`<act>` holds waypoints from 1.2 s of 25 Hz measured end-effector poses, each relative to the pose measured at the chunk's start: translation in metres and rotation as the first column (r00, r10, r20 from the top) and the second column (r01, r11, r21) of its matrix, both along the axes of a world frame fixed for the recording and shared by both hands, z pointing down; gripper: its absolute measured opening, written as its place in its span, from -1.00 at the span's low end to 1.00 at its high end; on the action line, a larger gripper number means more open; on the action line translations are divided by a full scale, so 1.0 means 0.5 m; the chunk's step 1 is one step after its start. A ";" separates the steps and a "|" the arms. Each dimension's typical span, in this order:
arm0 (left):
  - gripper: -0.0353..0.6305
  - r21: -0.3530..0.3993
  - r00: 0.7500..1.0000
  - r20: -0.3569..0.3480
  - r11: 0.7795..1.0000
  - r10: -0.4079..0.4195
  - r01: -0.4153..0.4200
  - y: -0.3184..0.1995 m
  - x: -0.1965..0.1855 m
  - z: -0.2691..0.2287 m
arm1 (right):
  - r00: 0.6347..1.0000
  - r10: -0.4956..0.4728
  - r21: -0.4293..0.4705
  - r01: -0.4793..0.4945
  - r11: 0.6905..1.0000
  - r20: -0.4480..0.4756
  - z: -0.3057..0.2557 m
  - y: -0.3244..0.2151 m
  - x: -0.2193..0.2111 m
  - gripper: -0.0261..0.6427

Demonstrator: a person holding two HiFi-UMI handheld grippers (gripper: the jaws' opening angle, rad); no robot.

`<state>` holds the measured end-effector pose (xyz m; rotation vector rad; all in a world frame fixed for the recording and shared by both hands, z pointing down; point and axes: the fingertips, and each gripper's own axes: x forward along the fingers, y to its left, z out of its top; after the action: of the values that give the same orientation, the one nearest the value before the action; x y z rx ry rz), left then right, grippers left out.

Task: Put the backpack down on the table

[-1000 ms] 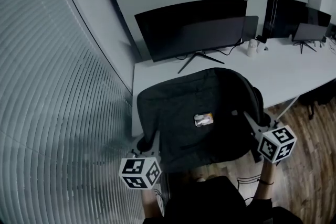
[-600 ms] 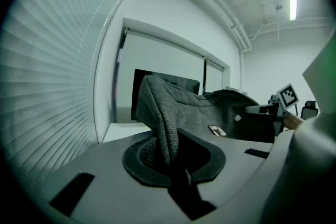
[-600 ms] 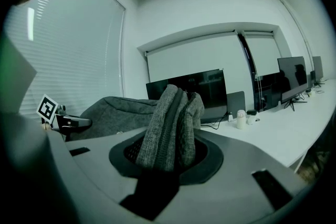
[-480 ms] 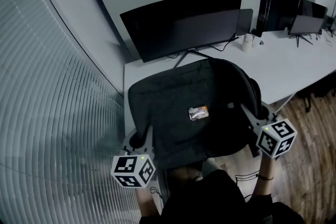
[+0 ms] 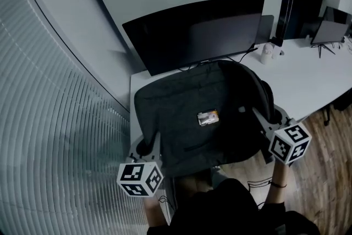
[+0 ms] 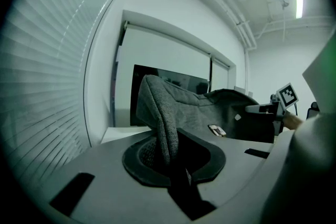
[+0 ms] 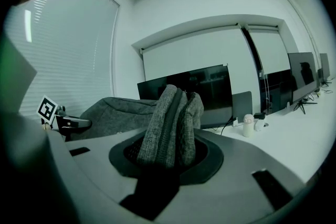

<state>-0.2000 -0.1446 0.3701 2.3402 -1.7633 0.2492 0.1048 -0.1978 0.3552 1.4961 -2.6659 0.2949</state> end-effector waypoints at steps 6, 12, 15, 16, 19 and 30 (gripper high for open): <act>-0.74 -0.033 0.999 -0.011 0.999 -0.030 0.030 -0.062 -0.006 0.023 | 1.000 -0.025 -0.032 0.025 0.999 -0.013 0.016 -0.079 -0.008 -0.58; -0.74 -0.051 0.998 -0.017 0.997 -0.054 0.053 -0.138 -0.013 0.043 | 0.999 -0.047 -0.052 0.045 0.998 -0.023 0.034 -0.168 -0.019 -0.58; -0.74 -0.071 0.998 -0.014 0.995 -0.066 0.065 -0.159 -0.014 0.047 | 0.998 -0.060 -0.070 0.058 0.996 -0.028 0.039 -0.197 -0.022 -0.58; -0.74 -0.078 0.997 -0.013 0.994 -0.073 0.072 -0.165 -0.015 0.049 | 0.997 -0.066 -0.076 0.063 0.995 -0.033 0.040 -0.208 -0.024 -0.58; -0.74 -0.099 0.996 0.000 0.991 -0.090 0.089 -0.195 -0.019 0.063 | 0.996 -0.077 -0.088 0.072 0.993 -0.053 0.050 -0.244 -0.032 -0.58; -0.74 -0.219 0.994 0.005 0.969 -0.114 0.112 -0.287 -0.043 0.167 | 0.991 -0.084 -0.173 0.065 0.983 -0.105 0.141 -0.343 -0.062 -0.58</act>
<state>-0.2216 -0.2879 0.4535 2.0785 -1.7597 0.3952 0.0738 -0.3693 0.4259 1.3201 -2.5310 0.4079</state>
